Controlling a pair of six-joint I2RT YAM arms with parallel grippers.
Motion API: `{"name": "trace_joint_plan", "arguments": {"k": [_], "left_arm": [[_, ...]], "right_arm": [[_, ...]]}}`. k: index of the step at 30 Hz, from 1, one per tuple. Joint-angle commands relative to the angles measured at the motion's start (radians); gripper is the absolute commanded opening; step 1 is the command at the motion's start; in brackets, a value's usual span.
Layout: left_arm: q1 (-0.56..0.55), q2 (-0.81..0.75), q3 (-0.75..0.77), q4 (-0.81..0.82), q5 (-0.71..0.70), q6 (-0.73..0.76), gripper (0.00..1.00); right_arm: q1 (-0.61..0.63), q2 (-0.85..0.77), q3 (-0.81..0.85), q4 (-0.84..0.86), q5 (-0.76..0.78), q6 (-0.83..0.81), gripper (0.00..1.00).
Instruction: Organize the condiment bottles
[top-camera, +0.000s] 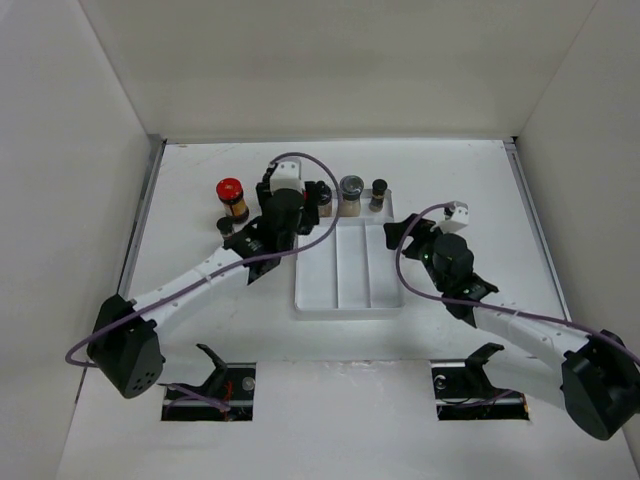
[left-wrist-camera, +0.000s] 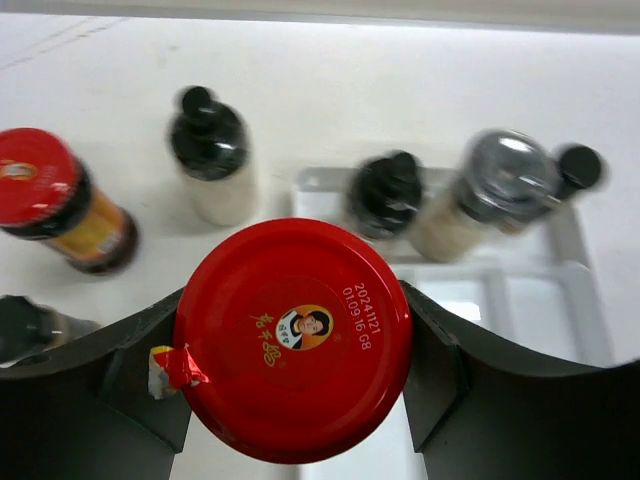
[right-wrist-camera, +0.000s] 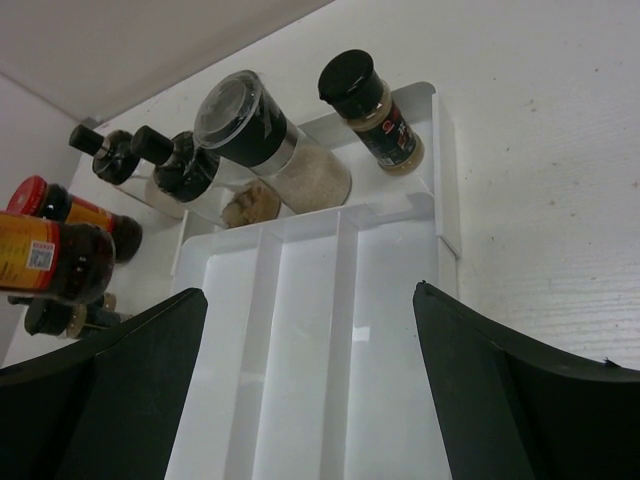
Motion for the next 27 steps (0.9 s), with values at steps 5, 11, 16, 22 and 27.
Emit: {"name": "trace_joint_plan", "arguments": {"k": [5,11,16,22,27], "left_arm": [[-0.187,0.023,0.063,0.151,0.002,-0.034,0.45],[-0.224,0.186,0.147,0.241,0.06,-0.029,0.45],[-0.224,0.313,0.209,0.289,0.086,-0.015,0.45],[-0.212,0.413,0.227,0.331,0.1,-0.008,0.45],[-0.209,0.479,0.232,0.341,0.101,-0.002,0.48]], "right_arm": [[-0.032,-0.025,-0.019,0.053,0.031,0.019,0.91],[-0.098,-0.035,-0.046,0.042,0.03,0.068,0.91],[-0.134,-0.06,-0.071,0.052,0.031,0.094,0.91],[-0.128,-0.046,-0.065,0.053,0.025,0.091,0.92],[-0.128,-0.048,-0.066,0.059,0.025,0.091,0.92]]}}
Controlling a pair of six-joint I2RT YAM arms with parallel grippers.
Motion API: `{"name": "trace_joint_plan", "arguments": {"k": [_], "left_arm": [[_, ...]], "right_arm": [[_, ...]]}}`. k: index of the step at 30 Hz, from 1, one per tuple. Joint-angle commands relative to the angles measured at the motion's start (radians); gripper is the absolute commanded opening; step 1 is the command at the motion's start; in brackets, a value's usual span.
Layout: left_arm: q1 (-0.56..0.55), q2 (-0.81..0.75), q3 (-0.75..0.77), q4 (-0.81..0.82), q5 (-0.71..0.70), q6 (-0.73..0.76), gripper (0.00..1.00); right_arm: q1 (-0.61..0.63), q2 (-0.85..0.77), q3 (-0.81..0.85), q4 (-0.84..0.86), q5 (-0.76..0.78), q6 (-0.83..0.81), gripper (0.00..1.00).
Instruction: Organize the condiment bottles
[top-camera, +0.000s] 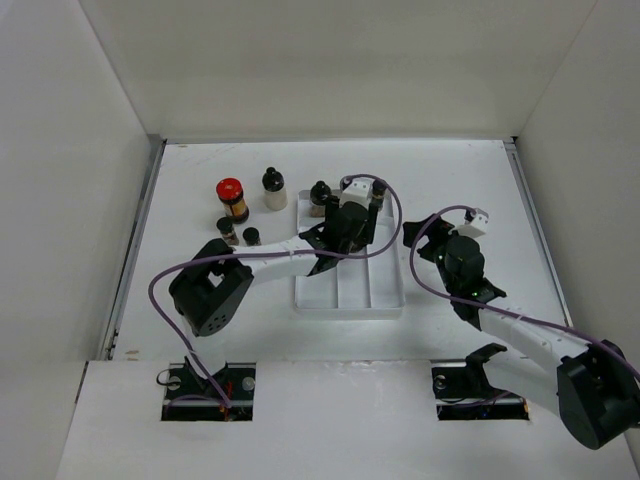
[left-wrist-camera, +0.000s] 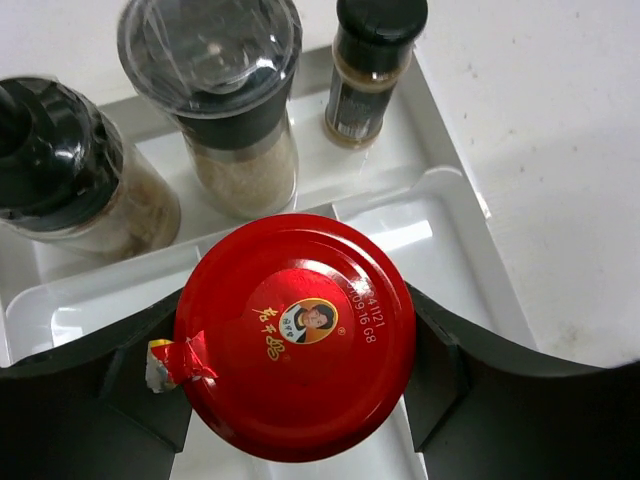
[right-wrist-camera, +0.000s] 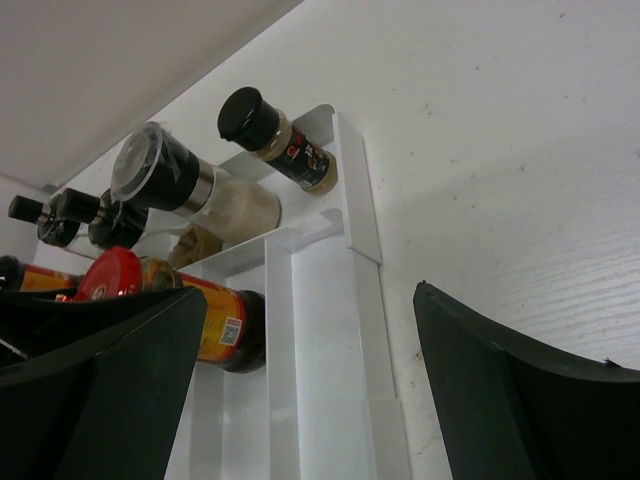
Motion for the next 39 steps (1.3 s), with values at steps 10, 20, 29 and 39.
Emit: {"name": "trace_joint_plan", "arguments": {"k": [10,20,29,39], "left_arm": [[0.0,-0.098,0.029,0.134,-0.044,0.023,0.89],[0.168,-0.446,-0.208,0.072,-0.138,0.005,0.88],[0.527,-0.437,-0.218,-0.071,-0.126,-0.064,0.91],[0.638,-0.273,-0.107,-0.088,-0.087,-0.066,0.94]], "right_arm": [[0.0,-0.006,0.009,0.058,0.006,0.01,0.93],[0.0,-0.007,0.009,0.07,0.0,0.01,0.93],[0.017,0.016,0.017,0.084,-0.008,0.0,0.95],[0.024,0.033,0.026,0.084,-0.02,-0.004,0.96]]}}
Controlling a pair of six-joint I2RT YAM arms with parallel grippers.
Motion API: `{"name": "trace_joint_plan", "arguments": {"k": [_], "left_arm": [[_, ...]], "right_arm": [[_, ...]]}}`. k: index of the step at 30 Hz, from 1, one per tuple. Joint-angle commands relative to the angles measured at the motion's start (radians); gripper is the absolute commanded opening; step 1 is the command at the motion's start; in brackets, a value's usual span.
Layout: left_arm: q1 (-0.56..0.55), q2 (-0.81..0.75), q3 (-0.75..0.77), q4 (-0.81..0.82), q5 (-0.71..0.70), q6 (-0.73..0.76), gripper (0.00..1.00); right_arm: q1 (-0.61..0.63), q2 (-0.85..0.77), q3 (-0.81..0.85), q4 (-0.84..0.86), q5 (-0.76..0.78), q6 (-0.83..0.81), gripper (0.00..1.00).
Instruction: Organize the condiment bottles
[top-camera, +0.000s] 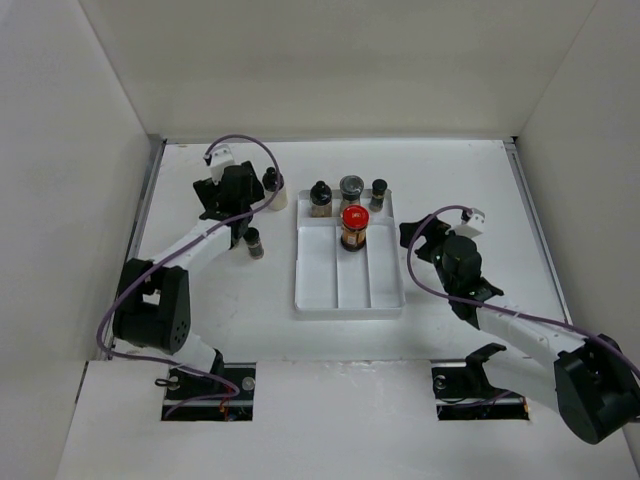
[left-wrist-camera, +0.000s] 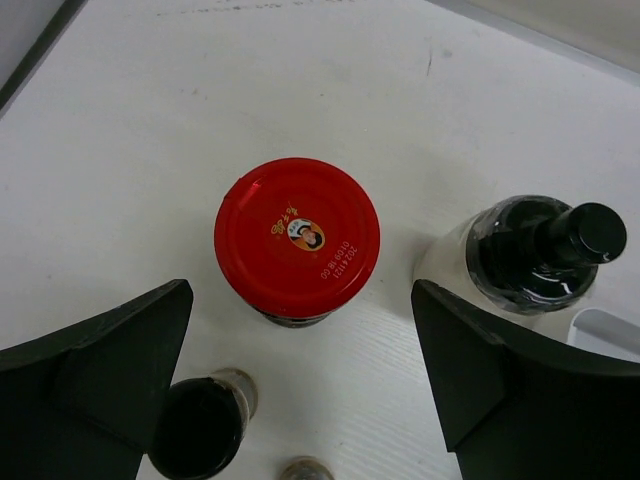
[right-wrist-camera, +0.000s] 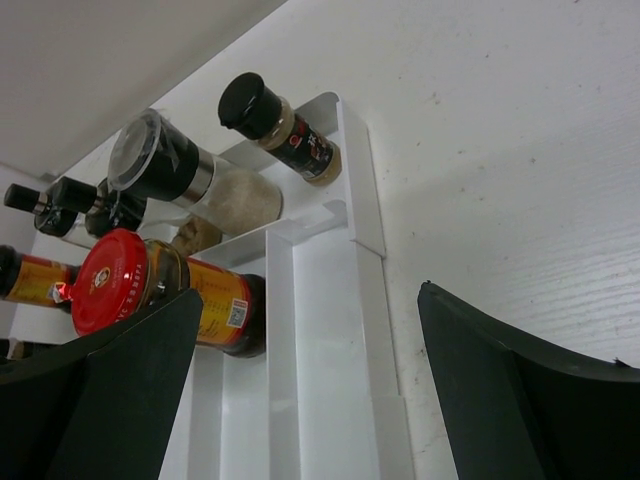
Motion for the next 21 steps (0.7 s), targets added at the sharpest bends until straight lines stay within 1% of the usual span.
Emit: {"name": "trace_joint_plan", "arguments": {"k": [1,7,13,16,18,21], "left_arm": [[0.023,0.023,0.077,0.019,0.017,-0.01,0.94],[0.056,0.118,0.134,0.021,0.057,-0.003,0.91],[0.066,0.151,0.135,0.027,0.073,-0.014,0.86],[0.067,0.158,0.134,0.032,0.077,-0.016,0.81],[0.066,0.167,0.141,0.036,0.079,-0.016,0.74],[0.066,0.175,0.154,0.041,0.088,-0.02,0.61]], "right_arm": [[0.012,0.004,0.026,0.067,-0.013,-0.004,0.97],[0.016,0.015,0.032,0.067,-0.024,-0.004,0.97],[0.014,0.012,0.031,0.067,-0.021,-0.007,0.97],[0.016,0.021,0.035,0.067,-0.024,-0.007,0.97],[0.016,0.021,0.034,0.067,-0.024,-0.007,0.97],[0.016,0.016,0.034,0.067,-0.024,-0.008,0.97]]}}
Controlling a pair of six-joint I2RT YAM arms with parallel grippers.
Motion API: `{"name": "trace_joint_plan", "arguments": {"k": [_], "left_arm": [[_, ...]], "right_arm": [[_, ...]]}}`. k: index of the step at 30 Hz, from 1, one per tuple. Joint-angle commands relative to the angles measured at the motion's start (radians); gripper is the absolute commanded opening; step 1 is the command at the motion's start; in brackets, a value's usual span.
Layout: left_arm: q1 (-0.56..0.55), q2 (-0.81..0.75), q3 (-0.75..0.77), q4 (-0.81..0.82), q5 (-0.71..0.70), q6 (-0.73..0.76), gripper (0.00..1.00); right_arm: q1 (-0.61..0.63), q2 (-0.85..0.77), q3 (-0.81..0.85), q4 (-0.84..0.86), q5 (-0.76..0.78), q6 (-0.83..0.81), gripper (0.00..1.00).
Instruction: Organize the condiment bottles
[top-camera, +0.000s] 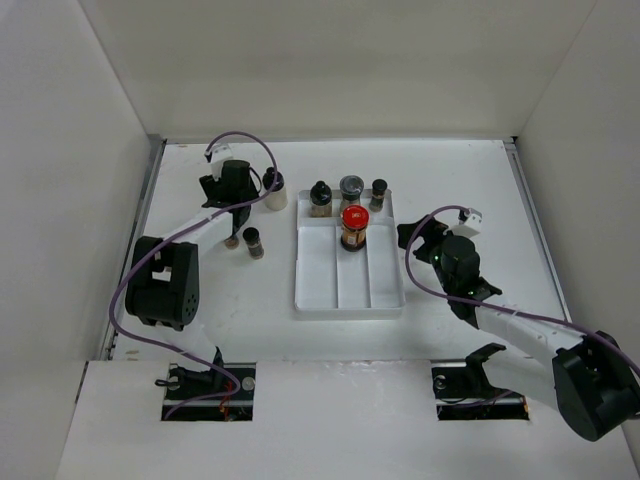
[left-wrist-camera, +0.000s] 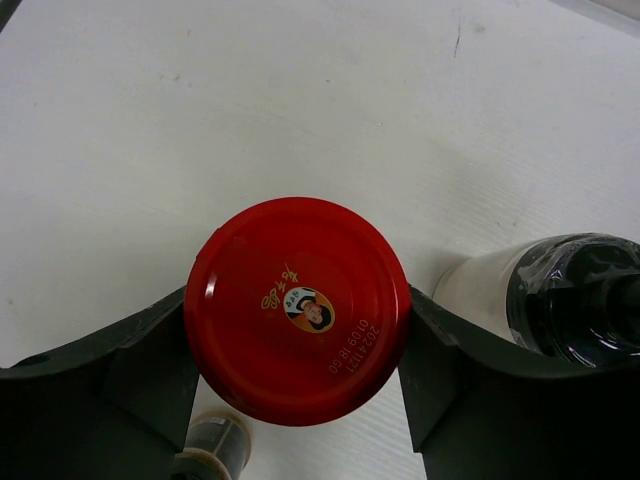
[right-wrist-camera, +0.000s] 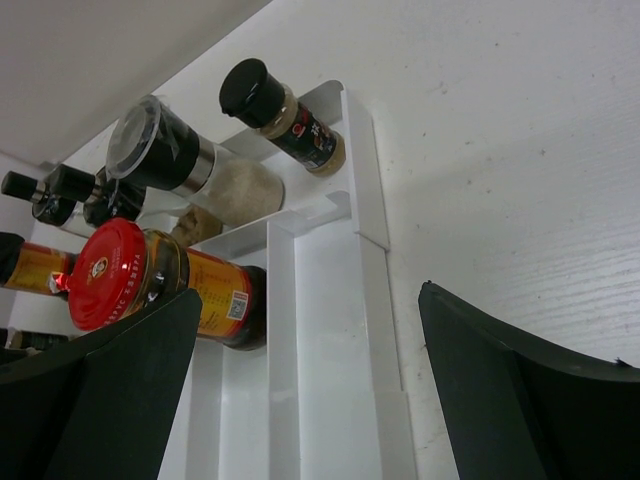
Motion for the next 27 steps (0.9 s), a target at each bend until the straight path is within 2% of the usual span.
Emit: {"name": "trace_joint_plan", "arguments": {"k": [1,3,8,15,21,27], "left_arm": [[0.004,0.003,0.059,0.045,0.019,-0.014,0.57],[0.005,-0.006,0.066,0.054,0.019,-0.013,0.48],[0.004,-0.043,0.098,0.08,0.018,0.006,0.4],[-0.004,-0.097,0.156,0.094,0.015,0.05,0.39],[-0.025,-0.189,0.145,0.091,-0.002,0.061,0.39],[-0.113,-0.347,0.098,0.054,-0.011,0.079,0.39]], "right_arm": [[0.009,-0.002,0.034,0.06,-0.01,-0.006,0.97],[0.009,-0.006,0.032,0.06,-0.01,-0.007,0.97],[0.015,0.009,0.039,0.061,-0.015,-0.007,0.97],[0.018,0.006,0.039,0.064,-0.02,-0.009,0.97],[0.018,-0.006,0.036,0.064,-0.02,-0.009,0.97],[0.018,-0.014,0.032,0.064,-0.018,-0.009,0.97]]}}
